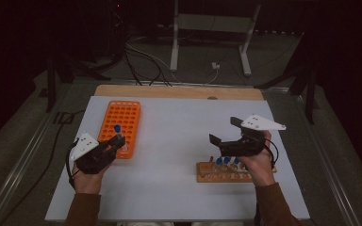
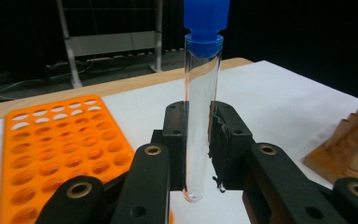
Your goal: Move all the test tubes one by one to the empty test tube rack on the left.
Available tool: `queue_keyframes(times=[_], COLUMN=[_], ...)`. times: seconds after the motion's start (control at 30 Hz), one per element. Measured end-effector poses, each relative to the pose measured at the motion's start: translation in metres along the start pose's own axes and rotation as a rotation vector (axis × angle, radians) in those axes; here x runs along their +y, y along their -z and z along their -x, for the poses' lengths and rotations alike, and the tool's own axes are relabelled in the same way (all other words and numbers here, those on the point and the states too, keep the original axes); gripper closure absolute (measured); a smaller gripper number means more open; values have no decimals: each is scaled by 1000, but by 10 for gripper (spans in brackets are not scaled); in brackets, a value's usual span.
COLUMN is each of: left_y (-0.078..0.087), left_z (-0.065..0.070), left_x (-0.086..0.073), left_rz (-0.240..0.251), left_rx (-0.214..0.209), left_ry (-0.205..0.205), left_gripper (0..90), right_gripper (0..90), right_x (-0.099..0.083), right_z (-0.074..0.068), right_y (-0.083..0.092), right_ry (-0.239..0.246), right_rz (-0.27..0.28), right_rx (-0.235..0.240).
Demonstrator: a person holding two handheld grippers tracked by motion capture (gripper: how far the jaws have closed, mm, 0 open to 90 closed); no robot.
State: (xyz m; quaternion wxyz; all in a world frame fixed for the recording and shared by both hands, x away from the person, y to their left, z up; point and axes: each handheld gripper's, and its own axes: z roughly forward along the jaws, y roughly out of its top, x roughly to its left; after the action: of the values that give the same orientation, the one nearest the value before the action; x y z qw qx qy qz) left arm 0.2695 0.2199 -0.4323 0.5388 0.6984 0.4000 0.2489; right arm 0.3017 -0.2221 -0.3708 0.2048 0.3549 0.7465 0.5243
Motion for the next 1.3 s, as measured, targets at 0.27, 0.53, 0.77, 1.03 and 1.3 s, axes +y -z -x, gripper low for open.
queue_keyframes(times=[0.27, 0.53, 0.77, 1.03, 1.3], left_y=[4, -2, -13, -21, -28], left_z=[-15, -23, -27, -29, -30], left_x=[-7, -18, -28, -35, -38], left_rz=[20, -9, -40, -68, -72], left_rx=[43, 110, 124, 137, 135], left_ry=[29, 17, 18, 23, 21], left_gripper=[777, 777, 776, 776, 777], right_gripper=[11, 11, 11, 11, 11], right_x=[-10, -22, -28, -34, -41], right_z=[18, 32, 41, 44, 44], right_y=[15, 26, 35, 40, 39], right_ry=[-17, -37, -51, -60, -64], right_rz=[-8, -18, -17, -13, -17], right_rx=[-60, -99, -121, -130, -133])
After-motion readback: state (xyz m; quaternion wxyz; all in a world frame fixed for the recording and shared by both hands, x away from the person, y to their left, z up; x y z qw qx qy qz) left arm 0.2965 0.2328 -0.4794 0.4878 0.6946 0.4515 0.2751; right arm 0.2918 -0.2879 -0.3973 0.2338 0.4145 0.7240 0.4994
